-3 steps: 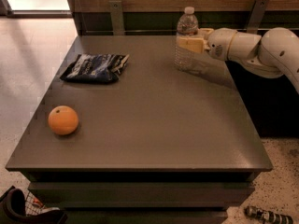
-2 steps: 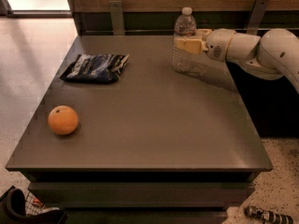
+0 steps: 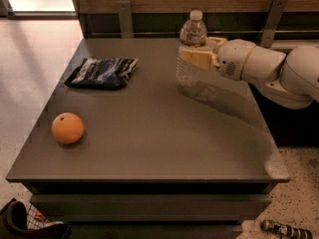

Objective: Move water bottle near orange

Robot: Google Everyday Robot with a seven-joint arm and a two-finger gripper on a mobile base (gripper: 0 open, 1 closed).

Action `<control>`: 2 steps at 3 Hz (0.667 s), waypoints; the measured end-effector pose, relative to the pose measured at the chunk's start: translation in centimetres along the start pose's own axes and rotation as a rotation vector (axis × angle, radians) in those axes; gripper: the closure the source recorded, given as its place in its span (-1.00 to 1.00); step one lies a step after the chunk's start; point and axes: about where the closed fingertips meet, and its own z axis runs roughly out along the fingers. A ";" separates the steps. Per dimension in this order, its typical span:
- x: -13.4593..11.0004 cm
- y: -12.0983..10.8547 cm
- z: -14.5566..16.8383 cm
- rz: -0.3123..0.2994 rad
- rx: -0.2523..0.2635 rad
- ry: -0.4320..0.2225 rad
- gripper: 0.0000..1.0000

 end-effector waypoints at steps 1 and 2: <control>-0.8 5.6 -0.6 -0.009 -0.021 -0.001 1.00; -1.4 13.3 -0.4 -0.026 -0.108 0.021 1.00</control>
Offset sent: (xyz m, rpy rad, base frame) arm -0.1531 0.1177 0.0102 -0.0540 0.0066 0.1547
